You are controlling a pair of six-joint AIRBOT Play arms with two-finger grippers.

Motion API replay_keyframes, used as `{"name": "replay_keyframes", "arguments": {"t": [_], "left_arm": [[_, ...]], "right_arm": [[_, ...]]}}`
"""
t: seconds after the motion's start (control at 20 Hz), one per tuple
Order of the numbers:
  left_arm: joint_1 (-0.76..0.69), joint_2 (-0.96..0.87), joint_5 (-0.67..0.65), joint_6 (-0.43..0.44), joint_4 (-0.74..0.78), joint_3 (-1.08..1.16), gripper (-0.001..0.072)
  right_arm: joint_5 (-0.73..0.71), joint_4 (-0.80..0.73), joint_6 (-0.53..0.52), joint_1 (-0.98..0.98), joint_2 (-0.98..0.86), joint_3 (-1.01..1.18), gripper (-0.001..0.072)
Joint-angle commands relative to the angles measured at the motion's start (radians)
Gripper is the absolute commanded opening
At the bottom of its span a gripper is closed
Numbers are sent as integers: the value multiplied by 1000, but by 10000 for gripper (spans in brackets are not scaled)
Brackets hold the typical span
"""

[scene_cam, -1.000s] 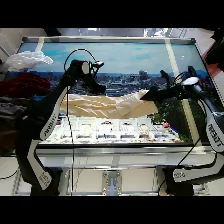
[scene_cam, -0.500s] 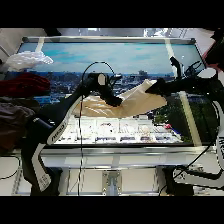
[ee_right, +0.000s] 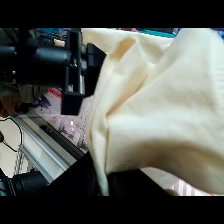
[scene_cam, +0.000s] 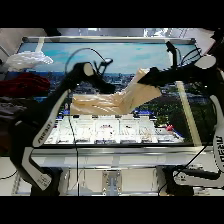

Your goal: Fold the shirts.

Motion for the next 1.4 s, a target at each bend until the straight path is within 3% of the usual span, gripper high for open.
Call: {"name": "replay_keyframes", "arguments": {"t": [0.0, 0.25, 0.3, 0.4, 0.45, 0.7, 0.95, 1.2, 1.3, 1.35], "left_arm": [[143, 119, 5, 1, -2, 0, 11], [314, 201, -62, 1, -2, -1, 11], [332, 205, -87, 2, -2, -1, 11], [359, 206, -135, 29, -2, -1, 11], [367, 206, -149, 39, 0, -1, 11], [372, 206, -149, 39, 6, -1, 11], [376, 206, -148, 39, 10, -1, 11], [377, 205, -149, 44, 14, -1, 12], [377, 205, -149, 57, 34, -1, 11], [377, 205, -149, 57, 37, -1, 11]], "right_arm": [[-208, 20, 17, 188, -68, 12, 16], [-510, 35, 16, 522, -354, 249, 21], [-581, 40, 27, 560, -407, 304, 65], [-605, 40, 90, 595, -469, 377, 641], [-573, 31, 95, 595, -480, 396, 671], [-342, -113, 112, 473, -472, 439, 669], [49, -527, 238, 265, -480, 455, 623], [-28, -432, 241, 172, -481, 294, 619], [-54, -361, 227, 167, -485, 205, 507], [-66, -306, 196, 167, -490, 166, 504]]}}
